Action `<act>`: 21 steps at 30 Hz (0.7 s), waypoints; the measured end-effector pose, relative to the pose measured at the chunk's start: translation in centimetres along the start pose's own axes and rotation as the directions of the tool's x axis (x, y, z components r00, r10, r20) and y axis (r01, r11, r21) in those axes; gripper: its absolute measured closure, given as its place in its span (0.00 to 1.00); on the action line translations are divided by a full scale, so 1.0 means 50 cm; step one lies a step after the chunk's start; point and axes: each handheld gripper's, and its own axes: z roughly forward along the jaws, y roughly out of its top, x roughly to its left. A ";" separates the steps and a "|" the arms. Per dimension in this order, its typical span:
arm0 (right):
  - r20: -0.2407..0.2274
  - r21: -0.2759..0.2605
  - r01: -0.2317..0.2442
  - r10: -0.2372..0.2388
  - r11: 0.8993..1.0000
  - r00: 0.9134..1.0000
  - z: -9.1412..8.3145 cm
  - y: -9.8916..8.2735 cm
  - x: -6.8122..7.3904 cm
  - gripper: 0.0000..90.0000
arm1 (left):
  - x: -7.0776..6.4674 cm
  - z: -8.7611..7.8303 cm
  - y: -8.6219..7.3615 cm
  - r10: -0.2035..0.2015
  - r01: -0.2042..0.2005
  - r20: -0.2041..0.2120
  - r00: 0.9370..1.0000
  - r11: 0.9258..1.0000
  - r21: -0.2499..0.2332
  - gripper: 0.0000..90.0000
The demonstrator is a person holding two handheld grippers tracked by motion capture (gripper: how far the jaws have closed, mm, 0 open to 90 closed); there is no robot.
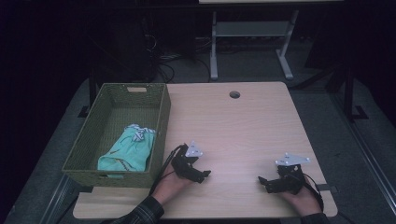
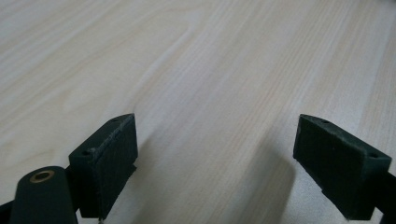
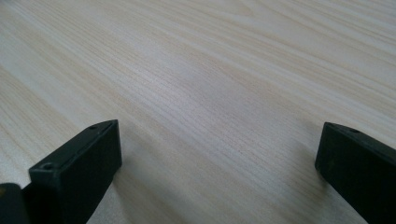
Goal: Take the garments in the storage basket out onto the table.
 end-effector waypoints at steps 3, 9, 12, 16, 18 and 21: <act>0.000 0.000 0.001 -0.001 1.000 1.000 0.000 0.000 0.000 0.00 | 0.005 -0.008 0.002 -0.007 0.007 -0.005 1.000 1.000 -0.008 0.15; 0.000 0.000 0.000 0.000 1.000 1.000 0.000 0.000 0.000 0.00 | 0.010 -0.019 0.006 -0.033 0.033 0.000 0.999 0.999 -0.034 0.15; 0.000 0.000 0.000 0.000 1.000 1.000 0.000 0.000 0.000 0.00 | 0.010 -0.021 0.007 -0.036 0.036 0.004 0.999 0.999 -0.037 0.15; 0.000 0.000 0.000 0.000 1.000 1.000 0.000 0.000 0.000 0.00 | 0.010 -0.025 0.011 -0.036 0.037 0.015 0.999 0.998 -0.043 0.16; 0.000 0.000 0.001 -0.001 1.000 1.000 0.000 0.000 0.000 0.00 | 0.010 -0.025 0.011 -0.041 0.042 0.018 0.999 0.998 -0.042 0.16; 0.000 -0.001 0.001 -0.001 1.000 1.000 0.000 0.000 0.000 0.00 | 0.009 -0.028 0.013 -0.047 0.048 0.024 0.999 0.998 -0.047 0.16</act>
